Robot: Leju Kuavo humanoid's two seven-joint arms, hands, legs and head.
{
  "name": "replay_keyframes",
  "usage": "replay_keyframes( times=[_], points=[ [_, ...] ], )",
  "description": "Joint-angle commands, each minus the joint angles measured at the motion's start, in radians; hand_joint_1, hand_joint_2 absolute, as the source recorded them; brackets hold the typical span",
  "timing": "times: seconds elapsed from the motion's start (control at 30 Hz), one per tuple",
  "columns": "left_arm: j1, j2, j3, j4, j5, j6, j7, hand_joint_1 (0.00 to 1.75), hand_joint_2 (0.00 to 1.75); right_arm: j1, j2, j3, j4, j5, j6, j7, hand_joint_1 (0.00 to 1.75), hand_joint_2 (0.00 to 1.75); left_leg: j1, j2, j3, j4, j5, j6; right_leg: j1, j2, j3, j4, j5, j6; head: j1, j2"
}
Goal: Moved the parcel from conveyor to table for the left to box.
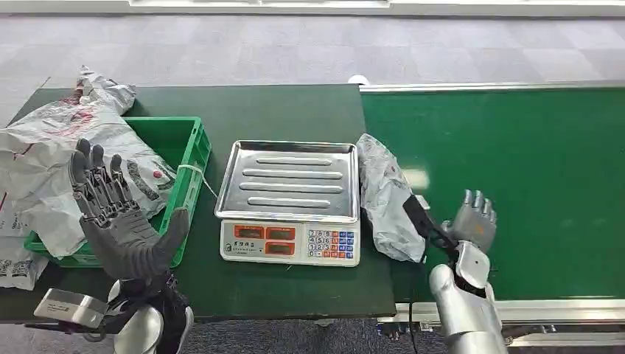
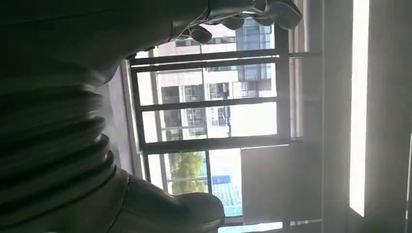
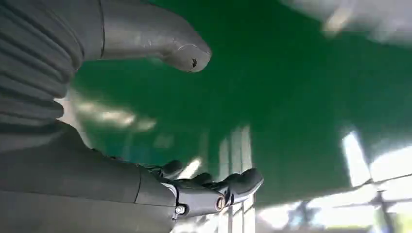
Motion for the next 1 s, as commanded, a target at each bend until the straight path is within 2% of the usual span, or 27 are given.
replay_keyframes(
  times=[0.03,0.1,0.17,0.37,0.47,0.77,0.8,1.0],
  points=[
    [-0.020,0.001,0.063,0.049,0.002,-0.031,-0.015,0.00,1.75,-0.176,0.017,-0.108,0.380,-0.235,0.143,-0.325,0.00,1.75,0.000,0.004,0.004,-0.002,0.000,0.000,0.000,0.002,0.002,-0.002,0.001,-0.001,0.000,0.000],
    [-0.021,0.003,0.061,0.055,0.002,-0.037,-0.021,0.00,1.75,-0.186,0.009,-0.098,0.404,-0.280,0.211,-0.404,0.00,1.75,0.000,0.002,0.003,-0.002,0.000,0.000,0.000,0.001,0.002,-0.002,0.000,-0.001,0.000,0.000],
    [-0.023,0.004,0.061,0.062,0.004,-0.043,-0.026,0.00,1.75,-0.191,0.007,-0.080,0.419,-0.283,0.225,-0.408,0.00,1.75,0.000,-0.002,0.002,-0.001,0.001,0.000,0.000,-0.001,0.002,-0.001,0.000,0.000,0.000,0.000],
    [-0.026,0.003,0.070,0.060,0.003,-0.040,-0.033,0.00,1.75,-0.219,0.008,-0.041,0.455,-0.309,0.240,-0.447,0.00,1.75,0.000,0.002,0.003,-0.001,0.000,0.000,-0.001,0.002,0.001,-0.001,0.000,-0.001,0.000,0.000],
    [-0.035,0.002,0.075,0.061,0.002,-0.046,-0.035,0.00,1.75,-0.226,0.001,-0.005,0.471,-0.328,0.300,-0.497,0.00,1.75,0.000,0.002,0.002,-0.001,0.000,0.000,-0.001,0.002,0.001,0.000,0.000,-0.001,0.000,0.000],
    [-0.039,0.001,0.074,0.066,0.001,-0.049,-0.035,0.00,1.75,-0.226,-0.004,0.010,0.482,-0.330,0.325,-0.502,0.02,1.75,0.000,0.002,0.004,-0.003,0.001,0.000,0.000,0.001,0.003,-0.002,0.001,-0.001,0.000,0.000],
    [-0.040,0.001,0.076,0.067,0.000,-0.048,-0.036,0.00,1.75,-0.228,-0.004,0.022,0.487,-0.332,0.328,-0.499,1.73,1.75,-0.001,0.001,0.004,-0.002,0.001,0.000,0.000,0.001,0.003,-0.002,0.001,-0.001,0.000,0.000],
    [-0.037,0.000,0.084,0.057,-0.002,-0.044,-0.039,0.00,1.75,-0.235,0.007,0.064,0.505,-0.335,0.336,-0.503,1.75,1.75,0.000,0.001,0.002,-0.001,0.001,0.000,0.000,0.001,0.001,0.000,0.000,-0.001,0.000,0.000]
  ],
)
